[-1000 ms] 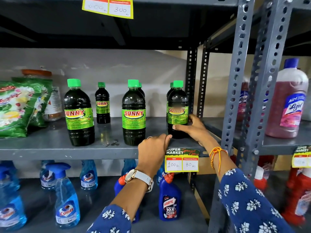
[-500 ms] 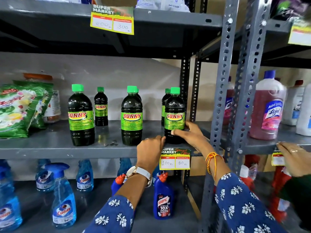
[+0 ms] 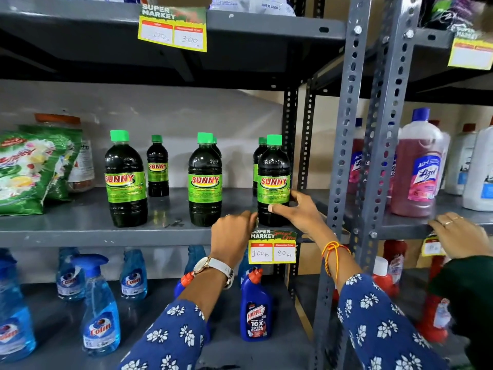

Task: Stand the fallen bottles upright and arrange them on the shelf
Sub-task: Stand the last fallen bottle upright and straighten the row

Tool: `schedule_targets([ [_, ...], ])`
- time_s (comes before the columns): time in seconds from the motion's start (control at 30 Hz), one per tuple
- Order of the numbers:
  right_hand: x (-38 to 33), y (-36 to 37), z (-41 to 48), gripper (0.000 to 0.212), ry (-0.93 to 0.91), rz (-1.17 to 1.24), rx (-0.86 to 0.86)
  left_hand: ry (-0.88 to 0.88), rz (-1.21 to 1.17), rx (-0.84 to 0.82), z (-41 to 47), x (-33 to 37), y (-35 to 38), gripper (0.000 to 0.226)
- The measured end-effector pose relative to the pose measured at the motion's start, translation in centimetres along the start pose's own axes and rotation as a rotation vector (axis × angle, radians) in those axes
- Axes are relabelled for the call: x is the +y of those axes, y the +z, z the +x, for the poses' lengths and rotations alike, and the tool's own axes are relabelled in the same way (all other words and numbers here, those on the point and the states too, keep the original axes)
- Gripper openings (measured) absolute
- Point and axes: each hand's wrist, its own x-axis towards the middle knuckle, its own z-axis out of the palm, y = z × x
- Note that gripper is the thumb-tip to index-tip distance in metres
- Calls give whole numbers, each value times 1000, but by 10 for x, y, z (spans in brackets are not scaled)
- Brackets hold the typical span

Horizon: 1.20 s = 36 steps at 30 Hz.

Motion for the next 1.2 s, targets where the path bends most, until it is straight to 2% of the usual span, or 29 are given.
schedule_targets([
  [0.53, 5, 0, 2, 51, -14, -64, -23, -4, -1, 13, -1, 1, 1, 44],
  [0.63, 8, 1, 4, 49, -29, -28, -40, 26, -120, 28, -1, -4, -2, 41],
  [0.73, 12, 2, 7, 48, -29, -48, -47, 80, -374, 34, -13, -15, -15, 39],
  [0.83, 14, 3, 11, 46, -41, 21, -16, 147, -419, 119, -27, -35, -39, 43],
  [0.9, 10, 6, 6, 56, -70, 227, 108, 189, -388, 275, -35, -64, -62, 39],
  [0.93, 6, 9, 1, 61, -133, 286, 261, 174, -380, 369, -37, -84, -75, 37],
  [1.0, -10, 26, -12, 63, -360, 241, 573, 70, -328, 536, -36, -128, -95, 37],
  [1.03, -24, 42, -16, 58, -458, 237, 633, -21, -291, 580, -32, -150, -102, 46],
  [1.1, -49, 81, -17, 57, -505, 217, 558, -228, -265, 529, -23, -185, -112, 83],
  [1.17, -70, 120, -13, 79, -345, 151, 380, -369, -340, 305, -17, -203, -115, 114],
  [1.2, -72, 134, -9, 91, -235, 105, 293, -411, -384, 172, -17, -207, -116, 118],
])
